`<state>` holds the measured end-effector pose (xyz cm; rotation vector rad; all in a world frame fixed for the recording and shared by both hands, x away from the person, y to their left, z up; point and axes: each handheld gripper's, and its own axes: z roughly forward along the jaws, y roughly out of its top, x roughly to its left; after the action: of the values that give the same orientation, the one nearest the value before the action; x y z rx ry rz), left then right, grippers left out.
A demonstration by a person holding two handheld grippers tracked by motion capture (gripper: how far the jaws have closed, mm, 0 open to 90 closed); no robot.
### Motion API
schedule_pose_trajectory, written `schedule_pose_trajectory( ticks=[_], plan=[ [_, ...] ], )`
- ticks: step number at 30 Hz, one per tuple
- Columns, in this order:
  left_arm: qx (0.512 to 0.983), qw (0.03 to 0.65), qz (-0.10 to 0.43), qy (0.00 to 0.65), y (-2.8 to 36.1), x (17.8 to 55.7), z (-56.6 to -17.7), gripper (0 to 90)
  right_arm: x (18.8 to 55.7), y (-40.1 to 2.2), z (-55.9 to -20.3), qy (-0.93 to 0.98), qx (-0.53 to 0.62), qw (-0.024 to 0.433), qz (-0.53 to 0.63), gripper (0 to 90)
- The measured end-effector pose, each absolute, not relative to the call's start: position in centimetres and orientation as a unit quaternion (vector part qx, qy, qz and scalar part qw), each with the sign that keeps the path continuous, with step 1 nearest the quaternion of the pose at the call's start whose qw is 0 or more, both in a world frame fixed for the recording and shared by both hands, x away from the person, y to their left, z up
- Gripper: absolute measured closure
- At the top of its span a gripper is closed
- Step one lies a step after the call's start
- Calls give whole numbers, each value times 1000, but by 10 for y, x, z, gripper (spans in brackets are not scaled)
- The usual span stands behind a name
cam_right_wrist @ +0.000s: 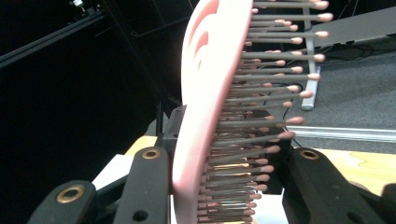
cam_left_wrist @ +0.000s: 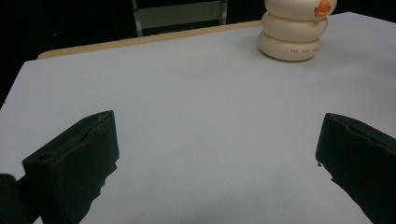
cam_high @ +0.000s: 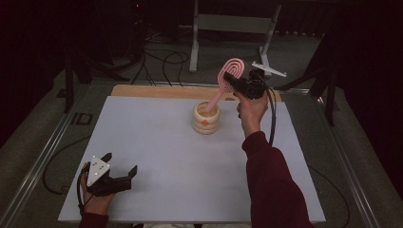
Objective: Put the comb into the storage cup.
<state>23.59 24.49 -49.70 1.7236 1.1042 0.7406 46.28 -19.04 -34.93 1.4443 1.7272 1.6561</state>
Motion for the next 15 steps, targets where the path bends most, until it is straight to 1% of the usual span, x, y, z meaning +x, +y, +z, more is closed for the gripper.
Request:
schedule_pose_trajectory(
  ticks=[15],
  plan=[
    [701, 465, 301, 449, 245, 236, -497, 0, 463, -187, -359, 611, 512, 171, 579, 641]
  ],
)
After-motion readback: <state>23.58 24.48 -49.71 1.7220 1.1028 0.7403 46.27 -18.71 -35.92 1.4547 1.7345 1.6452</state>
